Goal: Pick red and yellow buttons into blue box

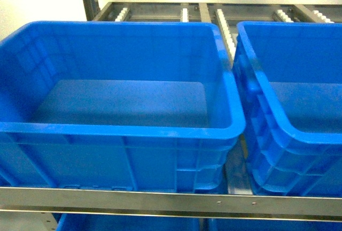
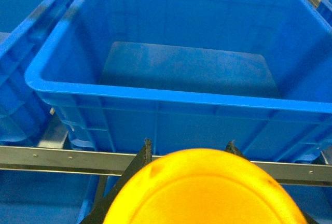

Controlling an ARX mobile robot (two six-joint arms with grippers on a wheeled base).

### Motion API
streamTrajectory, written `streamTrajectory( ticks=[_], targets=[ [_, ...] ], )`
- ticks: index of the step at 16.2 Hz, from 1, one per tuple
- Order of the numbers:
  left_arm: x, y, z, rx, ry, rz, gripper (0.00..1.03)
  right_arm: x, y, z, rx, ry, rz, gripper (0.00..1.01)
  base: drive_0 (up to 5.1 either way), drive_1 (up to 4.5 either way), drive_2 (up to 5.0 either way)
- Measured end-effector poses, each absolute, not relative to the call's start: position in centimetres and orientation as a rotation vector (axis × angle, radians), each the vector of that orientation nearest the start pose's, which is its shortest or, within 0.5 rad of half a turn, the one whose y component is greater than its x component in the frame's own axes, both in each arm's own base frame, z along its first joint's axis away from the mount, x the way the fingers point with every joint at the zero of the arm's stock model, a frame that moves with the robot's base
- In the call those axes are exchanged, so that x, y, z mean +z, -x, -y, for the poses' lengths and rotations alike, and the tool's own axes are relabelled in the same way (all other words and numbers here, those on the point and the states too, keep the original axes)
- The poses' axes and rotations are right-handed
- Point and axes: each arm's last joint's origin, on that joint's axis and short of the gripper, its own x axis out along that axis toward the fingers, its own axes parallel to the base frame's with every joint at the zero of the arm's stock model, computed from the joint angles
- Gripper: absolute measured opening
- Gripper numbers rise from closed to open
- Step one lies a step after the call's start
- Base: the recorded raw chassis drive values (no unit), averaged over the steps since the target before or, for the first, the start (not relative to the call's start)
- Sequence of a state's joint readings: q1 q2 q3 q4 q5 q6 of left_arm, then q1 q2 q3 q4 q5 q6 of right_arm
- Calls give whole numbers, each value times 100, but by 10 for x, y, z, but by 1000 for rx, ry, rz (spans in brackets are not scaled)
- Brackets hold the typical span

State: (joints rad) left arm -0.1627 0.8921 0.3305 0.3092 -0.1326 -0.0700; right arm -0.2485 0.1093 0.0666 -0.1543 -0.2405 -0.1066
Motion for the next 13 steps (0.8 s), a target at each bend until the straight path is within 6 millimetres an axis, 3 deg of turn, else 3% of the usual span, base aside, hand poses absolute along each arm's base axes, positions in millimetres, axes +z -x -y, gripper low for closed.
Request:
streamTrajectory(
  ticks=[13],
  targets=[
    [205,-185,28,-34,32,-249,26,163,-98,18,-3,59,-192,35,503,-211,-266]
  ],
)
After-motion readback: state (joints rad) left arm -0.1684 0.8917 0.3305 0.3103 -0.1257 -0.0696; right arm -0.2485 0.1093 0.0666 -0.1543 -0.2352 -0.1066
